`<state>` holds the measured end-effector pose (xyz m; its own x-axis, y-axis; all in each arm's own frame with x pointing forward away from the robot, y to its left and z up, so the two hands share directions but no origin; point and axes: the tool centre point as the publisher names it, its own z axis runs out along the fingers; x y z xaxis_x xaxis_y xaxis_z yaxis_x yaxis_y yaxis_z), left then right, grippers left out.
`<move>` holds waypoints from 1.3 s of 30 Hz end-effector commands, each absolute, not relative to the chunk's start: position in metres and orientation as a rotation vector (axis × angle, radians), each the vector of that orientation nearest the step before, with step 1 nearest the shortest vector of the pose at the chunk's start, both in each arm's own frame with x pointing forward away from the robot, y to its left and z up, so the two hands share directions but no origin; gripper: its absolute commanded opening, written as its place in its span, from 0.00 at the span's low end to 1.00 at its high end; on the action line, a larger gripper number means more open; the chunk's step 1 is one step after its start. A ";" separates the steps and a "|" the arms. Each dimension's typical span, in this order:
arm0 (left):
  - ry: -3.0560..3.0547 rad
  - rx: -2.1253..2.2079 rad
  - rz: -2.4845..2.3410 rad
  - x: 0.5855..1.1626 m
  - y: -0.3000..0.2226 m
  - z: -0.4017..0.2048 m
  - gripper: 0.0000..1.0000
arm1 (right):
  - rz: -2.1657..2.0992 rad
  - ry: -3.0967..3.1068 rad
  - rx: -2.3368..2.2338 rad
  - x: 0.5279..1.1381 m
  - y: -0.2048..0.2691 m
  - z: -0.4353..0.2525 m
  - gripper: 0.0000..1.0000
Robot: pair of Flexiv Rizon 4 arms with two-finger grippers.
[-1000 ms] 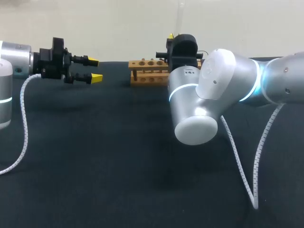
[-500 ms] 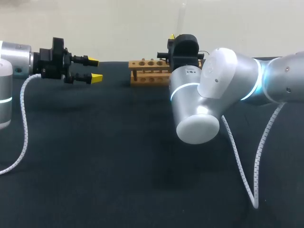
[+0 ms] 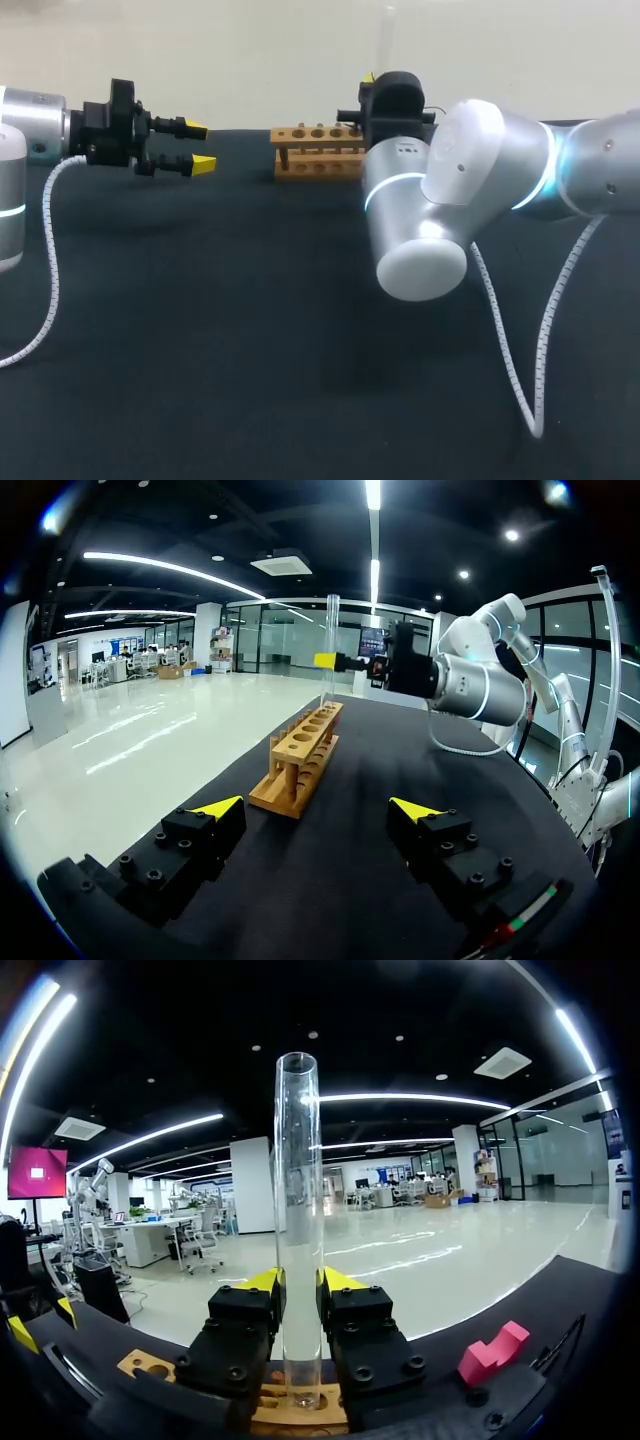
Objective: Grasp the test tube, adjust it, and insert it.
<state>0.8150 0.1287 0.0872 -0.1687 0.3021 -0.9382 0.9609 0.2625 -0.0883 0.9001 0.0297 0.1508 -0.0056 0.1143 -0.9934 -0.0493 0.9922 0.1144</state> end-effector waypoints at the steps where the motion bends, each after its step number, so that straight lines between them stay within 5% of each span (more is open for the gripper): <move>1: 1.649 1.181 -0.938 0.814 0.129 0.086 1.00 | 0.156 1.561 0.027 0.900 0.025 0.148 0.00; 35: 1.649 1.181 -0.938 0.814 0.129 0.086 1.00 | 0.185 1.621 0.041 0.903 0.026 0.116 0.00; 37: 1.649 1.181 -0.938 0.814 0.129 0.086 1.00 | 0.186 1.624 0.042 0.902 0.026 0.115 0.15; 39: 1.649 1.181 -0.938 0.814 0.129 0.086 1.00 | 0.188 1.628 0.044 0.902 0.026 0.113 0.16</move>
<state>0.8150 0.1287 0.0872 -0.1687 0.3021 -0.9382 0.9609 0.2625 -0.0883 0.9009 0.0284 0.1151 -0.0707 0.1411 -0.9875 -0.0521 0.9881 0.1449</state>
